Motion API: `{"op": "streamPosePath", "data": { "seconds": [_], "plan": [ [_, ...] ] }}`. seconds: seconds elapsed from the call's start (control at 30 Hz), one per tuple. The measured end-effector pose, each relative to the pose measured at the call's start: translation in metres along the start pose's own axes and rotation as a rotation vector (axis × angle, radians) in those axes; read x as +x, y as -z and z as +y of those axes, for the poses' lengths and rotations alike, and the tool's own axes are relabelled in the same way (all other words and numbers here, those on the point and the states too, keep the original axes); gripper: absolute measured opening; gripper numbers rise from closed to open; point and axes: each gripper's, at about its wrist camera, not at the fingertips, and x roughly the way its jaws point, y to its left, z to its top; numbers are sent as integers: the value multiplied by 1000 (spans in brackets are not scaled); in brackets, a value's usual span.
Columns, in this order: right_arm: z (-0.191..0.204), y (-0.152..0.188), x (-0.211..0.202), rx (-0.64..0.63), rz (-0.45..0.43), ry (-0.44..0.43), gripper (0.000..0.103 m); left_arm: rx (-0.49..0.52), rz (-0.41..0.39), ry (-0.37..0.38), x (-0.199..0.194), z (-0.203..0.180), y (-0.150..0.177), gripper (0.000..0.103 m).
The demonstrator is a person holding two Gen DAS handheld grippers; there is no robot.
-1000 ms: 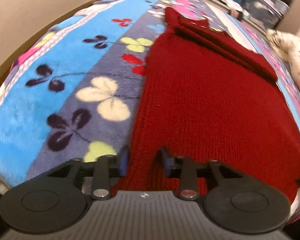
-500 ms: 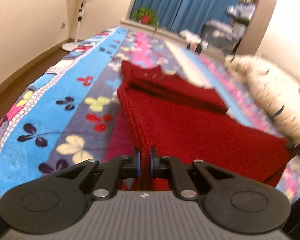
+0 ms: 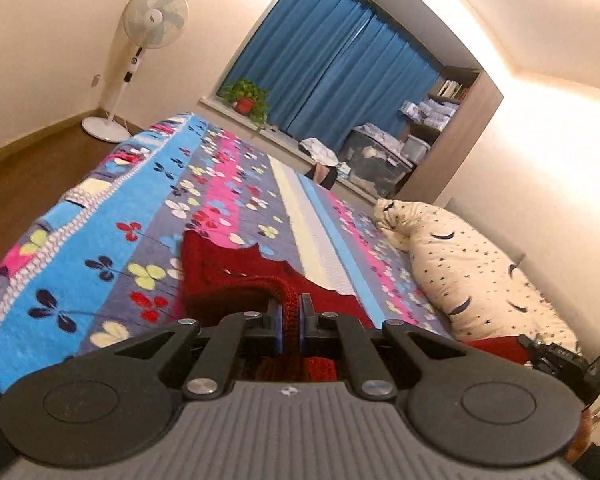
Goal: Fold small clothes
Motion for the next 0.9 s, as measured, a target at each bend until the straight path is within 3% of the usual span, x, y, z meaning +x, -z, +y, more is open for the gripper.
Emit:
{"op": "streamPosePath", "data": {
  "seconds": [0.2, 0.43, 0.53, 0.7, 0.77, 0.83, 0.9],
  "plan": [
    [-13, 0, 54, -53, 65, 87, 6, 16, 94, -65, 52, 25, -17, 7],
    [-38, 1, 144, -78, 175, 233, 5, 130, 203, -164, 153, 63, -54, 8],
    [-54, 11, 187, -96, 268, 319, 5, 182, 257, -197, 195, 82, -51, 8],
    [-75, 42, 244, -119, 424, 408, 7, 146, 340, -231, 242, 106, -39, 10],
    [-74, 42, 250, -134, 409, 417, 7, 124, 331, -231, 248, 111, -41, 18],
    [-75, 34, 245, -151, 328, 430, 7, 106, 264, -283, 242, 117, -47, 21],
    [-84, 25, 236, -85, 278, 441, 8, 42, 227, -333, 234, 131, -52, 25]
  ]
}}
